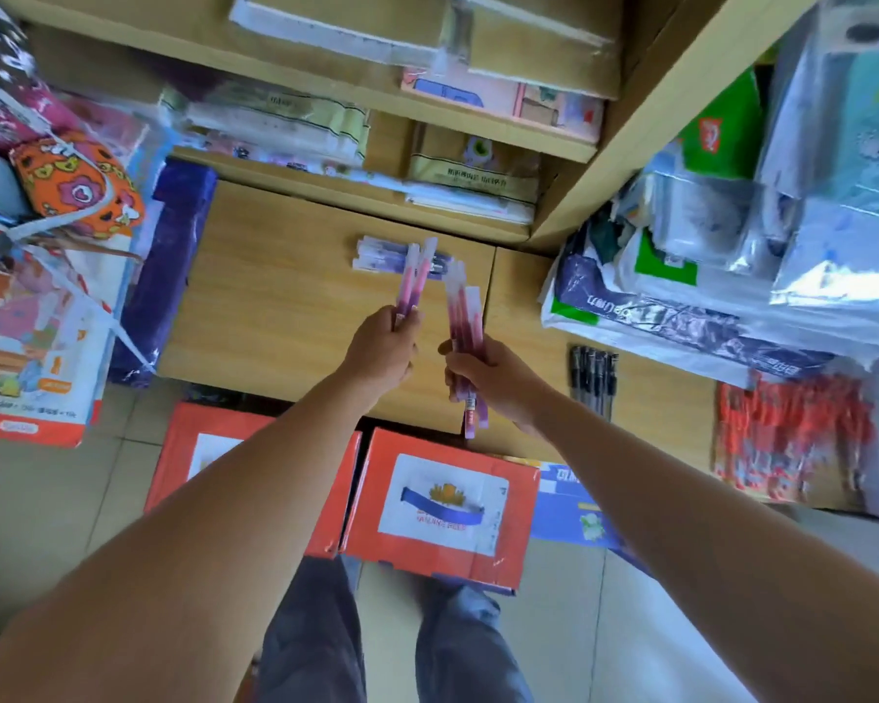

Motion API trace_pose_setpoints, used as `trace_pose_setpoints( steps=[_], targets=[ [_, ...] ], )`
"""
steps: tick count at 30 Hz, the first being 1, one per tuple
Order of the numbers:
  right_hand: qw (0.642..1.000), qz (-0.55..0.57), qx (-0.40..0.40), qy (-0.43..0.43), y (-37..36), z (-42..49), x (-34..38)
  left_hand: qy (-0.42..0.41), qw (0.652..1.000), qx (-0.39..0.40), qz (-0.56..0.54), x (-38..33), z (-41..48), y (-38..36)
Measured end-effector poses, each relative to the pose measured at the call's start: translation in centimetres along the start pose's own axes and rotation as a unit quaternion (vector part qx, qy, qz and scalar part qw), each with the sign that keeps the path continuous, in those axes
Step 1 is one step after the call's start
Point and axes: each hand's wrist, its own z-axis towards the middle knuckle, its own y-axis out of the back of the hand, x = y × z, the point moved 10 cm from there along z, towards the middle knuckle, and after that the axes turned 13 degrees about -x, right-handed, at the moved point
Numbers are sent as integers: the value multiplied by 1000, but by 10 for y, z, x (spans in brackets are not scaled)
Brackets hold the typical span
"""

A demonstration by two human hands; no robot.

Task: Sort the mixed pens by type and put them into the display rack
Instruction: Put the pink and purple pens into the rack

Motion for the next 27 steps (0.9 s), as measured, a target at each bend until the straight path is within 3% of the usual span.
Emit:
trace_pose_setpoints(
  steps=[6,16,21,27],
  targets=[
    [997,56,-48,7,73,-60,-8,-27,999,22,37,-27,-66,-49],
    [973,139,-181,19,175,-181,-33,-38,984,143,101,-63,-182,-134],
    [952,198,-235,6,231,-244,-59,-117,960,200,155,-82,-235,-196],
    [946,211,-247,-18,311,-319,-103,-141,943,230,193,-91,-308,-292]
  ],
)
